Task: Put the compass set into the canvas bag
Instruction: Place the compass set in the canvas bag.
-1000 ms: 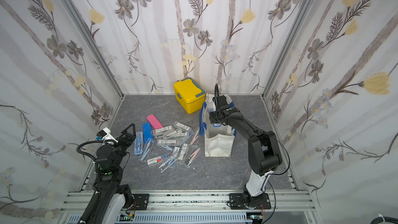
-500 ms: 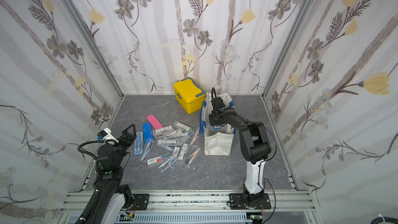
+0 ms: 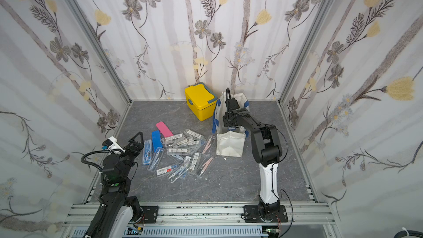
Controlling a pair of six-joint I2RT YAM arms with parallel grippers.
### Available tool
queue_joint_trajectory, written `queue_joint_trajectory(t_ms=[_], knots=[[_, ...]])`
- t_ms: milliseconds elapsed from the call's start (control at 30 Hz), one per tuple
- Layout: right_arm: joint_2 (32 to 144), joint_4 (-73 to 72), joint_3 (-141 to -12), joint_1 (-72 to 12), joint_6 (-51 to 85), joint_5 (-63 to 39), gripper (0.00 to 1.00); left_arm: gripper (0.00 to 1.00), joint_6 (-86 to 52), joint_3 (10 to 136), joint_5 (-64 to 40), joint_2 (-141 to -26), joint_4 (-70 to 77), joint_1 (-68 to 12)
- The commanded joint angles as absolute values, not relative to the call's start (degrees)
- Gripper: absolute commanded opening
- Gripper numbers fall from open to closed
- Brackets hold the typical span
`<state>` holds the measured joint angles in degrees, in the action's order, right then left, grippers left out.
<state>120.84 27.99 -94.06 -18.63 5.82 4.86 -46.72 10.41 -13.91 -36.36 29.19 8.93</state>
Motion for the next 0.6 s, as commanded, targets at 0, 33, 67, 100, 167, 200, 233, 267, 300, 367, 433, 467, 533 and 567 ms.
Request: queue_joint_trajectory(t_ms=[0,33,67,100,167,200,233,267,300,367,433,467,533,567], knots=[[121.5,28.2,-94.4,-18.7,4.4,5.5,0.56,1.00,-46.3,10.1,-13.1,-36.4,29.6,8.9],[121.5,28.4,-94.3,-18.6,4.2,5.3,0.56,1.00,-46.3,10.1,-13.0,-36.4,29.7,9.0],[121.6,28.5,-94.2,-18.8,4.1,5.1,0.56,1.00,-46.3,10.2,-12.9,-36.4,29.7,8.9],[121.6,28.6,-94.2,-18.8,4.0,5.0,0.57,1.00,-46.3,10.2,-12.8,-36.4,29.7,9.0],[121.7,28.6,-94.2,-18.9,3.9,4.7,0.58,1.00,-46.2,10.0,-12.7,-36.4,29.7,9.0],[121.7,28.7,-94.1,-18.8,3.9,4.6,0.59,1.00,-46.1,10.0,-12.6,-36.4,29.7,8.9],[121.7,28.7,-94.1,-18.9,3.8,4.5,0.59,1.00,-46.0,10.0,-12.7,-36.4,29.7,9.0],[121.7,28.6,-94.1,-18.9,3.8,4.4,0.59,1.00,-46.0,9.9,-12.7,-36.4,29.6,9.0],[121.8,28.6,-94.2,-18.9,3.8,4.2,0.60,1.00,-45.8,10.0,-12.8,-36.4,29.6,9.0],[121.6,28.4,-94.2,-18.8,3.7,3.9,0.62,1.00,-45.5,10.1,-13.3,-36.4,29.3,9.0],[121.2,28.3,-94.2,-18.7,3.6,4.0,0.64,1.00,-44.7,10.7,-13.9,-36.6,28.1,9.0],[120.9,28.3,-94.2,-18.8,3.6,3.9,0.65,1.00,-44.5,11.1,-14.1,-36.7,27.4,9.0],[120.5,28.1,-94.2,-18.7,3.5,3.6,0.67,1.00,-43.6,11.8,-14.1,-36.9,26.0,9.0],[120.3,27.9,-94.2,-18.8,3.4,3.3,0.68,1.00,-43.4,12.2,-14.1,-36.9,25.4,9.0]])
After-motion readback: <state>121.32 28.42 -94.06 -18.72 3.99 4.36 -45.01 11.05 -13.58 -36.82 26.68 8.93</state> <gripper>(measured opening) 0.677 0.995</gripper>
